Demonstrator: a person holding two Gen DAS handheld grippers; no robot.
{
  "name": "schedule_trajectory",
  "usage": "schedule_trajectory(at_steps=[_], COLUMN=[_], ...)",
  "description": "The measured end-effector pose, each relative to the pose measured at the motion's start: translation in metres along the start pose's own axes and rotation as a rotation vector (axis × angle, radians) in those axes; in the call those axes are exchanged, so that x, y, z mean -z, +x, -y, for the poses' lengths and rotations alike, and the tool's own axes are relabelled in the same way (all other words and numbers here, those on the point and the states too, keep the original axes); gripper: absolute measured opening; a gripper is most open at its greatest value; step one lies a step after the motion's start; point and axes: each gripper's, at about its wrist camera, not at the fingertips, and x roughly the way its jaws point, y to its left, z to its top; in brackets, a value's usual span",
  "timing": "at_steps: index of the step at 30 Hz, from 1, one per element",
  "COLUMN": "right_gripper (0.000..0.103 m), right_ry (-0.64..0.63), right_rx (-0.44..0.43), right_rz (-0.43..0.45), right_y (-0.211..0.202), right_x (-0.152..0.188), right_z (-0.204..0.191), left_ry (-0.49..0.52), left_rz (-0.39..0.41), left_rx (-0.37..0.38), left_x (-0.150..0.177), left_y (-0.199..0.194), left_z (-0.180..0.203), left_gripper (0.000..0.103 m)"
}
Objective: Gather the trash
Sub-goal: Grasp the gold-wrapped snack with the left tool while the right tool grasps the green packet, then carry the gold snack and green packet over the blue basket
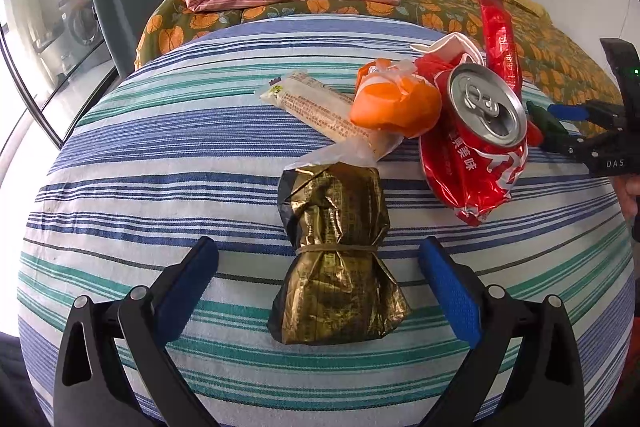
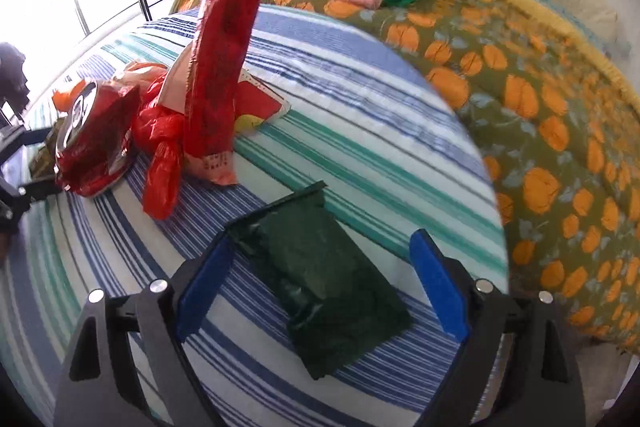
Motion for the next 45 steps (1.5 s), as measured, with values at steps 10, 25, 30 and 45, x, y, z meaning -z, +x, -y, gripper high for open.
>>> schedule_trajectory(at_steps=[10, 25, 30, 45], right_gripper=[0.039, 0.039, 0.041, 0.066], right_ry=[0.055, 0.145, 0.098, 0.075], right_rx=[-0.032, -0.047, 0.008, -0.062], right_rz=[-0.023, 0.053, 0.059, -0.065], right_y=[-0.032, -0.077, -0.078, -0.087], right_x=[0.041, 0.114, 0.120, 0.111], right_z=[-0.047, -0.172, -0.200, -0.195], left_ry=[-0.020, -0.018, 0.004, 0.021], left_rz=[0.015, -0.002, -0.004, -0.029], left_rx=[0.040, 0.092, 0.062, 0.114], left_x=[-0.001, 0.072, 0.122, 0.124], left_y=[-0.006, -0.069, -0.100, -0.110], left_z=[-0.012, 0.008, 0.032, 0.037], left_gripper=[0.085, 0.041, 0.050, 0.075])
